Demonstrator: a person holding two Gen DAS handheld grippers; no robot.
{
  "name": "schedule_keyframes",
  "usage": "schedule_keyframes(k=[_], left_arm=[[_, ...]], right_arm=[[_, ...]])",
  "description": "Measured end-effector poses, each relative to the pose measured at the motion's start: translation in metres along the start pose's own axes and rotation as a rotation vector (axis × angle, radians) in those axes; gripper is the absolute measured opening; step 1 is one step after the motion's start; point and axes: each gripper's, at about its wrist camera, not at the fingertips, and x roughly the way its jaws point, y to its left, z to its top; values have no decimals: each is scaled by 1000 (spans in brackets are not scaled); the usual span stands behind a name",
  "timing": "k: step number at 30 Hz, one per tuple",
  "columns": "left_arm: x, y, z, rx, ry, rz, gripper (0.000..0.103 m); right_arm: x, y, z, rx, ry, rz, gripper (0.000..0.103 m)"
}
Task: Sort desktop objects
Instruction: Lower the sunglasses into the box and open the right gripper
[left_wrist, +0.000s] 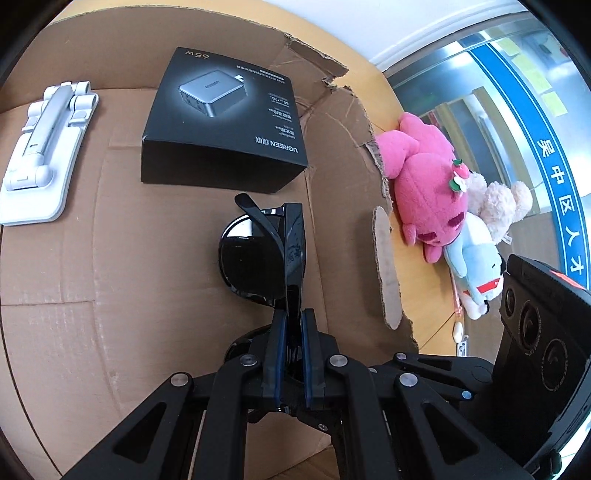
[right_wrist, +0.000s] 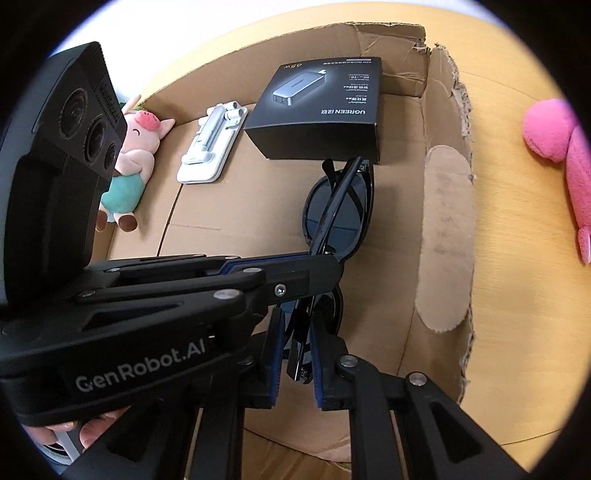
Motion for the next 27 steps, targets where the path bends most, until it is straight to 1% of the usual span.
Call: schedule_keyframes(k=[3,9,11,14,15,16,17,18,20,21,22,23,24,27], left_arm=[[0,-2,-4,-3,6,-2,5],[4,-9,-12,9,15,19,5],[3,-9,-14,8,11,24,5],[1,-12,-15,14,11,30,6],[-1,-15,-16,40,6,39,9],[-3,-18,-17,60,3,45,13],[-7,-22,-18,80,-3,46,19],[-10,-24,-20,90,-9,52,24],[-20,-29,-24,118,-31,67,30],[-26,-29,-25,119,-44,65,32],[-33,-28,-27,117,-57,57,33],[-41,-27,-28,118,-71,51,34],[-48,-27,-30,125,-85,53,34],[-78,-27,-40,166,-145,73,37]], right_arm=[[-2,2,-4,-11,7,-16,13],[-4,4,-13,-29,18,-49,14],[-4,4,-14,-25,15,-52,14],[-7,6,-16,-25,-5,-41,17],[-8,8,-17,-34,-15,-44,21],[-9,10,-18,-54,-24,-71,22],[-9,12,-20,-70,-30,-95,23],[-10,13,-24,-76,-47,-97,25],[-15,14,-30,-79,-72,-97,27],[-19,16,-34,-84,-88,-113,35],[-25,19,-40,-91,-113,-146,52],[-33,22,-47,-103,-153,-177,59],[-38,24,-52,-110,-176,-188,63],[-59,27,-73,-112,-256,-181,63]])
